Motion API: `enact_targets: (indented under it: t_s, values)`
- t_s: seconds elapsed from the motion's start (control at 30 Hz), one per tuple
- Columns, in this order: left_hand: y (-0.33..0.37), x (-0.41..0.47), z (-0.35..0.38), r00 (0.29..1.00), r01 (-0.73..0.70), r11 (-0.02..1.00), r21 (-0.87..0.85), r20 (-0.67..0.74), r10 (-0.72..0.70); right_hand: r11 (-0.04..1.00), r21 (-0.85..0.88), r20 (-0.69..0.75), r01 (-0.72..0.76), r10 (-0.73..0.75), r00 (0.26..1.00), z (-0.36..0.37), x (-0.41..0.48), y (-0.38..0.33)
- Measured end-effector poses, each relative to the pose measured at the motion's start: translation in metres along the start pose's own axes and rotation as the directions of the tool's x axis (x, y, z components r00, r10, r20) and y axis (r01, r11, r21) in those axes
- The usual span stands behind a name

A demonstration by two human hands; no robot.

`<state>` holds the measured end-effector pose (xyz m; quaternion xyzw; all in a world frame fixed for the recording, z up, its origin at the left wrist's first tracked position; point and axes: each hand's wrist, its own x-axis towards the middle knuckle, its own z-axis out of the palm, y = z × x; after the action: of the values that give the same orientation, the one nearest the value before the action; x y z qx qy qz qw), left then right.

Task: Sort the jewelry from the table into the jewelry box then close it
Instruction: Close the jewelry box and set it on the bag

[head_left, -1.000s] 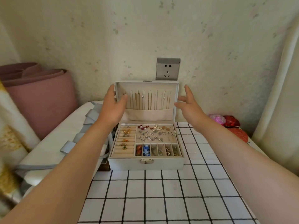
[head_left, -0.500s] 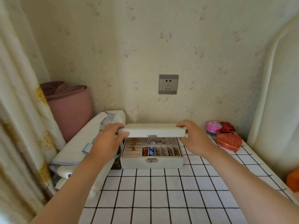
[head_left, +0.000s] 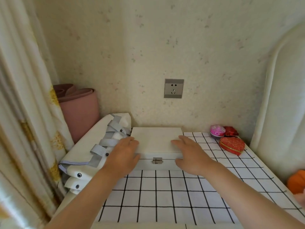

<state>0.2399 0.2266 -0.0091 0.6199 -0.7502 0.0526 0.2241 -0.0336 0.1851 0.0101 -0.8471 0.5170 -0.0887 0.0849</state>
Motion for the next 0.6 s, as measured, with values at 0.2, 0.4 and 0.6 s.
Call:
enact_targets:
  t_s: [0.2,0.4,0.6]
  values:
    - [0.032,-0.004,0.023,0.970,-0.229,0.971,0.064,0.100,0.222,0.973,-0.159,-0.034,0.167,-0.175,0.984,0.031,0.005,-0.022]
    - [0.030,-0.008,0.040,0.974,-0.215,0.966,0.142,0.104,0.202,0.955,-0.254,-0.102,0.152,-0.182,0.978,0.047,0.006,-0.021]
    - [0.026,-0.006,0.038,0.992,-0.121,0.991,0.062,0.039,0.119,0.991,-0.073,-0.120,0.112,-0.120,0.986,0.038,0.004,-0.020]
